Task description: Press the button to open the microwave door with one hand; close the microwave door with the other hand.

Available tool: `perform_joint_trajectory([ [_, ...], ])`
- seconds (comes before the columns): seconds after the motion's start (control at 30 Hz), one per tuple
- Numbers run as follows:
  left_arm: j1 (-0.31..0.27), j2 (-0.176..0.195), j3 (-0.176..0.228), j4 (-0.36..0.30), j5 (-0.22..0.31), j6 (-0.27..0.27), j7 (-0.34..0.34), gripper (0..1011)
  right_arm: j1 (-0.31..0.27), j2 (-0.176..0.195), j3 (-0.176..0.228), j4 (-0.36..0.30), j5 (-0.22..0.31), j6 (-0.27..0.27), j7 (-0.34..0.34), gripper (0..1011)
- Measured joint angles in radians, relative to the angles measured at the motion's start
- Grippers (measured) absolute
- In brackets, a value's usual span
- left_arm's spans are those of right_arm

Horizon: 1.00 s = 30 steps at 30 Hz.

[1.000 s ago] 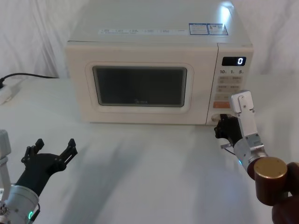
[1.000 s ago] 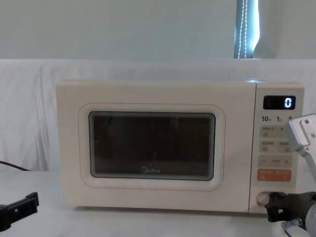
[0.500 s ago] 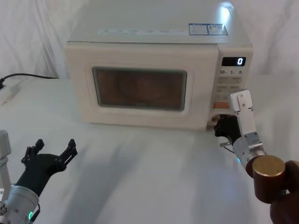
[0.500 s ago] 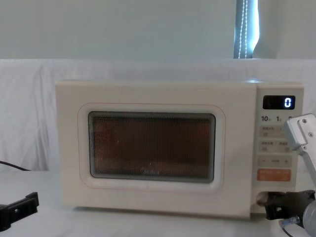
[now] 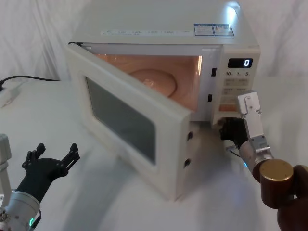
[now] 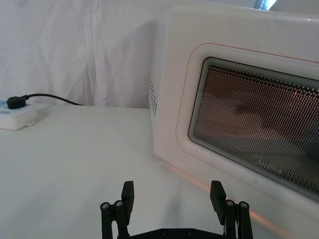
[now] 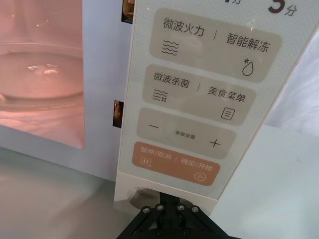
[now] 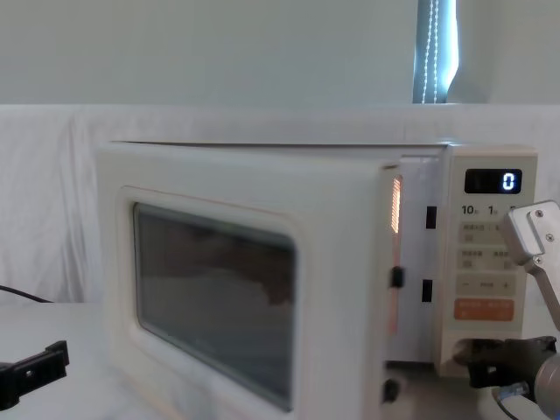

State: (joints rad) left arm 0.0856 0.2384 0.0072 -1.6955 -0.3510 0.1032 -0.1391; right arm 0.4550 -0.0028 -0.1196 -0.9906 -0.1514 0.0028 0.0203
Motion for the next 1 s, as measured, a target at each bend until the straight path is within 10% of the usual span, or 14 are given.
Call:
perform_joint_trajectory([
  [1.0,0.0,0.0,0.0,0.0,0.0,0.0,0.0,1001,-0.18,0.036,0.031,-0.282,0.14,0.109,0.118,0],
])
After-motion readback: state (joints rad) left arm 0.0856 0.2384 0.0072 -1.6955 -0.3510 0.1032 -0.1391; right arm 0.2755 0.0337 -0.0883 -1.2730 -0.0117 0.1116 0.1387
